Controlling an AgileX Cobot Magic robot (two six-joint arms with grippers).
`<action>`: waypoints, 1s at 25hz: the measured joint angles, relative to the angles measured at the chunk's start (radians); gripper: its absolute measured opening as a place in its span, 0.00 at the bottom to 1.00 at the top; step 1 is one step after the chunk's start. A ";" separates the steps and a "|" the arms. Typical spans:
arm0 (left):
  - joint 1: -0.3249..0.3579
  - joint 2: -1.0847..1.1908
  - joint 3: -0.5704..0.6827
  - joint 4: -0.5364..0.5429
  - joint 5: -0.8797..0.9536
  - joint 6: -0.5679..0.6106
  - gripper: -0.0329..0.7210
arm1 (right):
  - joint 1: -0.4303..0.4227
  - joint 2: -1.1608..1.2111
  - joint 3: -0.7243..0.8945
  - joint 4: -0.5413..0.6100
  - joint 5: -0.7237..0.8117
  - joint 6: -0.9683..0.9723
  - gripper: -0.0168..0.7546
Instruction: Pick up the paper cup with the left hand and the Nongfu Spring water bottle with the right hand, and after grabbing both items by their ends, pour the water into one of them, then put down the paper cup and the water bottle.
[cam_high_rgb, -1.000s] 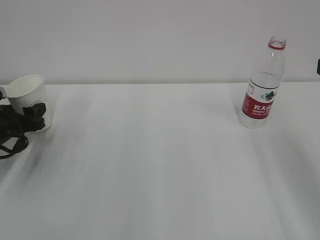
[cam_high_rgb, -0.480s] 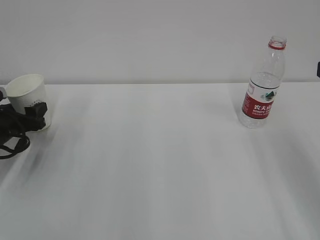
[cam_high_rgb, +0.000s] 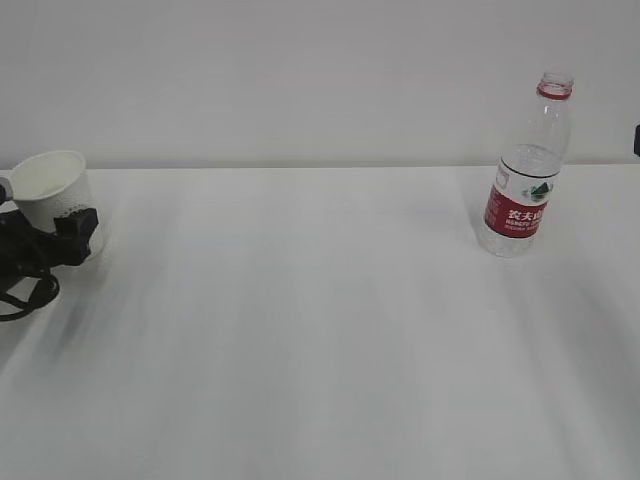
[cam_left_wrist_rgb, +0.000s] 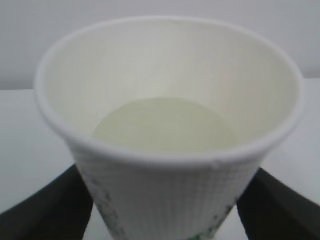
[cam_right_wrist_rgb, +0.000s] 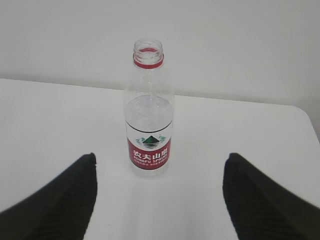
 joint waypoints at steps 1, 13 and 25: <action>0.000 0.000 0.010 0.000 -0.005 0.000 0.88 | 0.000 0.000 0.000 0.000 0.000 0.000 0.78; 0.000 -0.148 0.173 -0.001 -0.005 0.000 0.88 | 0.000 0.000 0.031 -0.001 -0.003 0.000 0.78; 0.000 -0.339 0.317 -0.001 -0.007 0.000 0.87 | 0.000 0.000 0.031 -0.004 -0.006 0.000 0.78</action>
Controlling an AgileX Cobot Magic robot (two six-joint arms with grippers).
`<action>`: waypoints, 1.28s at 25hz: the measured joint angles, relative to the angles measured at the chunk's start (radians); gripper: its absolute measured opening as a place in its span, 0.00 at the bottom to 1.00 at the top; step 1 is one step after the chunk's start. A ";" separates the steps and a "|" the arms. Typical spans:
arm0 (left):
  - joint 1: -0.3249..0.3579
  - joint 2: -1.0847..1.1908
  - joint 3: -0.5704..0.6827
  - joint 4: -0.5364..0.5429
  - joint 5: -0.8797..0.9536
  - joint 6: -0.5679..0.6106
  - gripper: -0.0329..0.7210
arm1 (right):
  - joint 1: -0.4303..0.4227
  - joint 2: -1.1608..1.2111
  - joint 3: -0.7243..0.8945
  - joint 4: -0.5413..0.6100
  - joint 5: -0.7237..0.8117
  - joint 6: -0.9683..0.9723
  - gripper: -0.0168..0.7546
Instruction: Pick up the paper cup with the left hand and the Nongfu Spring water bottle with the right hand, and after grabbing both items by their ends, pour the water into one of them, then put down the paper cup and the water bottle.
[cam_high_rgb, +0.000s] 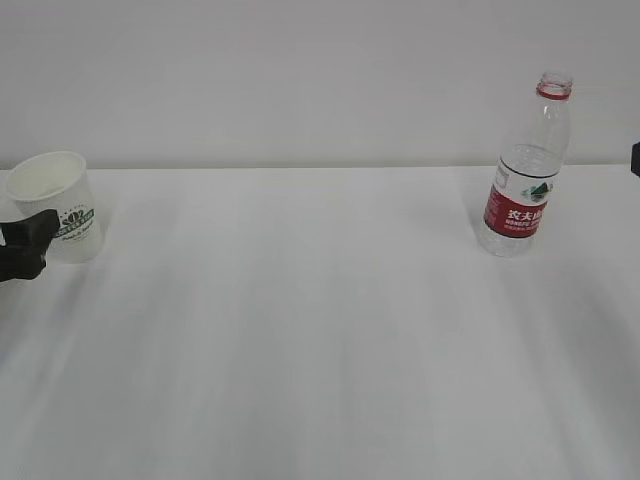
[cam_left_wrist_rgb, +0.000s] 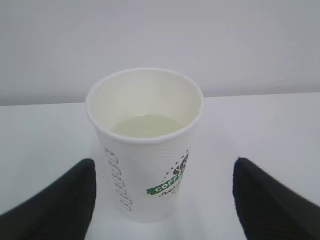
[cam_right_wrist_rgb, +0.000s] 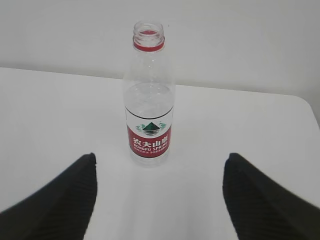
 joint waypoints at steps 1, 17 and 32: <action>0.000 -0.012 0.007 0.000 0.000 0.000 0.87 | 0.000 0.000 0.000 0.002 0.000 0.000 0.78; 0.000 -0.388 0.026 -0.007 0.163 0.000 0.86 | 0.000 -0.181 0.002 0.004 0.126 0.000 0.78; 0.000 -0.868 0.035 0.002 0.601 0.000 0.84 | 0.000 -0.340 0.002 0.004 0.324 -0.004 0.78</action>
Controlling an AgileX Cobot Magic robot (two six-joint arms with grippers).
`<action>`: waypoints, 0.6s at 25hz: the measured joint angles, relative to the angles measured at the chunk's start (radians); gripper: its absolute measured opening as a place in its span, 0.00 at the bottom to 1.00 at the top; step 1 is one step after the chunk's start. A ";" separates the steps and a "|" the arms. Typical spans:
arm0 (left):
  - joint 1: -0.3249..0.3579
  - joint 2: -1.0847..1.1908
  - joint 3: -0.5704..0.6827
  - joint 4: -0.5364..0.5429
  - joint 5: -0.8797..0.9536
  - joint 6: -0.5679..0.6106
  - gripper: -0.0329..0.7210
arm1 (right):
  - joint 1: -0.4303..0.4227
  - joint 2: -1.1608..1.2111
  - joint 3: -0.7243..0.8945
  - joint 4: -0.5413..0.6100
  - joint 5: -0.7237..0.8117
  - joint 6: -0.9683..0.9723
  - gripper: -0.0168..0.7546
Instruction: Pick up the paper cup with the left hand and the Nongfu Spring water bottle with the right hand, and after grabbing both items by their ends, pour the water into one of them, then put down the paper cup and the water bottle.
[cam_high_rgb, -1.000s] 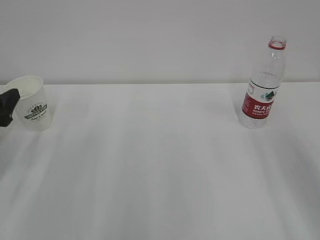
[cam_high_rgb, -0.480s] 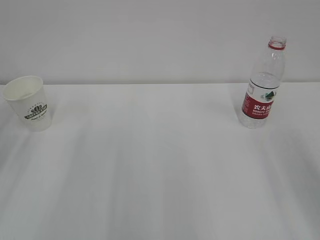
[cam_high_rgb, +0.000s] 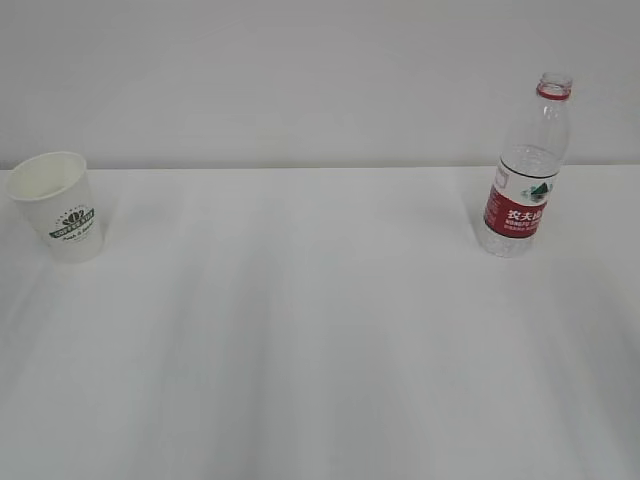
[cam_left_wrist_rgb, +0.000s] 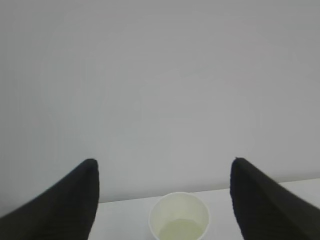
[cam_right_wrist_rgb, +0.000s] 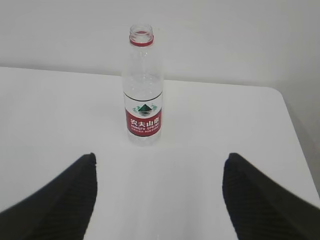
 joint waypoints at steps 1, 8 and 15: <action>0.000 -0.033 0.000 0.000 0.033 0.000 0.83 | 0.000 -0.006 0.000 0.000 0.013 0.000 0.78; 0.000 -0.234 0.005 0.000 0.250 0.000 0.83 | 0.000 -0.064 0.000 0.000 0.099 0.000 0.78; 0.000 -0.369 0.005 -0.019 0.455 -0.043 0.83 | 0.000 -0.125 0.000 0.000 0.181 -0.002 0.78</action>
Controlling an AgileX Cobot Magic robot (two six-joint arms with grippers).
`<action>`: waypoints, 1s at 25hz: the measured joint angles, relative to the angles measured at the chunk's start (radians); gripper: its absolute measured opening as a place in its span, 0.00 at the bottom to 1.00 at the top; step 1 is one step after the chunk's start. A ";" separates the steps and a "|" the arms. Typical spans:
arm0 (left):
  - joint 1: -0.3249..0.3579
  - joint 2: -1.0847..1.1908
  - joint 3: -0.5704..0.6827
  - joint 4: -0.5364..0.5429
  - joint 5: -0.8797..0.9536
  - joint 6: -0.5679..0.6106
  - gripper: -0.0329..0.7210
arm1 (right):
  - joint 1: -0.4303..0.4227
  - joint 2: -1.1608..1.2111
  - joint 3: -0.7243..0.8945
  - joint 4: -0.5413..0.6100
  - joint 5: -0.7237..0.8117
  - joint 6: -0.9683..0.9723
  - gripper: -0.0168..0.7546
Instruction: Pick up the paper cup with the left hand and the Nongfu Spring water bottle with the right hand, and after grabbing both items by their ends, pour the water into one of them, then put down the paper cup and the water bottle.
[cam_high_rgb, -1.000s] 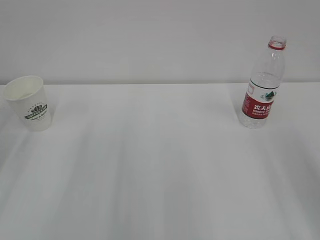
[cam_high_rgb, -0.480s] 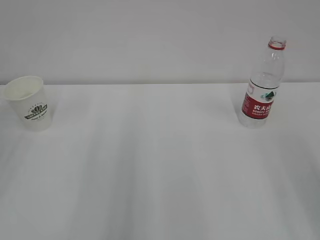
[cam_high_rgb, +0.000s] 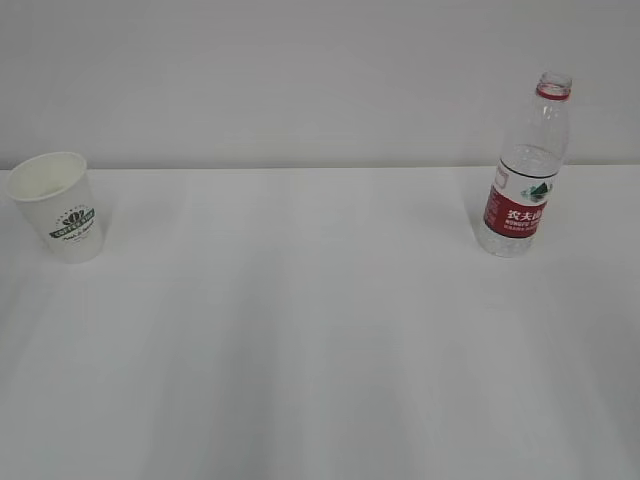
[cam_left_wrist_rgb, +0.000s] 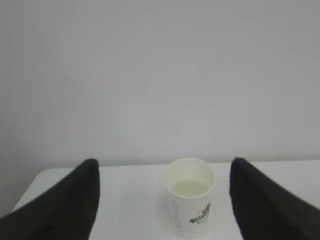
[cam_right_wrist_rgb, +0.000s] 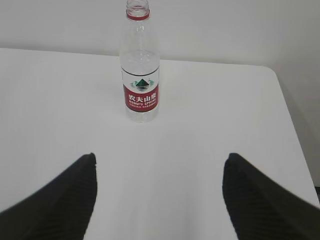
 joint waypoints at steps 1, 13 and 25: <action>0.000 -0.021 0.000 -0.002 0.035 -0.004 0.83 | 0.000 -0.009 0.000 0.000 0.008 0.000 0.78; 0.000 -0.132 -0.095 -0.086 0.485 -0.009 0.80 | 0.000 -0.112 0.000 0.002 0.157 -0.002 0.78; 0.000 -0.133 -0.117 -0.159 0.787 0.140 0.80 | 0.000 -0.152 0.000 0.015 0.288 -0.002 0.78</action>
